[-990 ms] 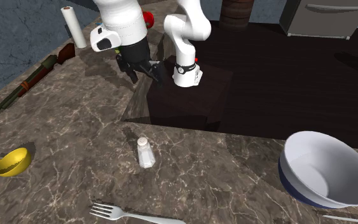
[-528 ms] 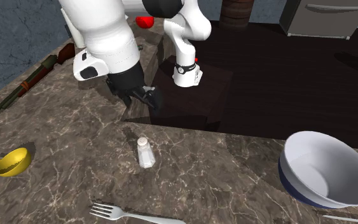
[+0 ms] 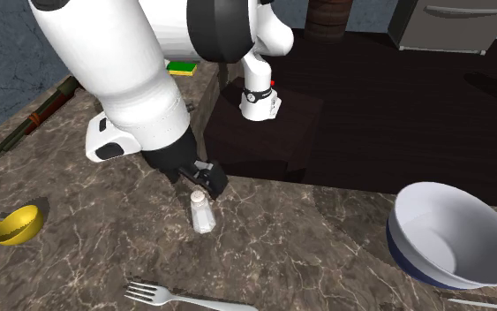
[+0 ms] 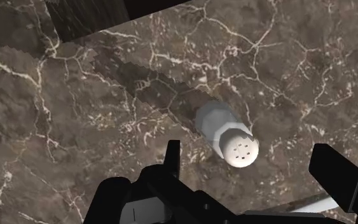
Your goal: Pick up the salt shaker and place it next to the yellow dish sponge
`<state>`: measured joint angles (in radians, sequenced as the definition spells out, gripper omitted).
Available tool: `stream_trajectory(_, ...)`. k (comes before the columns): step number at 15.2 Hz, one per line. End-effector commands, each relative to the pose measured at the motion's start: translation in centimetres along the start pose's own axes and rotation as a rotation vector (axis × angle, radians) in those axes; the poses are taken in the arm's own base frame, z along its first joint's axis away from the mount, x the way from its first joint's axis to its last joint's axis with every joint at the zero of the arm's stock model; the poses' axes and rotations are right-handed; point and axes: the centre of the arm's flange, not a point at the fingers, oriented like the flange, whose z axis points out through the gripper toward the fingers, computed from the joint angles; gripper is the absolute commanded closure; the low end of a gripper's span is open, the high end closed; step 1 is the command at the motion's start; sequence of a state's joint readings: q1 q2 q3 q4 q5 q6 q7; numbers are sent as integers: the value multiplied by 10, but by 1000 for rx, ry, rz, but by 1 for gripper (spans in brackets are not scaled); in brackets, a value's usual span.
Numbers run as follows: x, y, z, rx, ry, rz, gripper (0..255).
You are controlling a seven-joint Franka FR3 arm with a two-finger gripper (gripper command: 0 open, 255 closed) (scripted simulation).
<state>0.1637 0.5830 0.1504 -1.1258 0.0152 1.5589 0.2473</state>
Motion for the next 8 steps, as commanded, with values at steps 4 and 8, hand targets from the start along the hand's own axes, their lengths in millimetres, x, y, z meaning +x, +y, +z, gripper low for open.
stream_trajectory(4, 1, 0, 26, 0, 1, 0, 0)
stream_trajectory(8, 1, 0, 29, 0, 1, 0, 0)
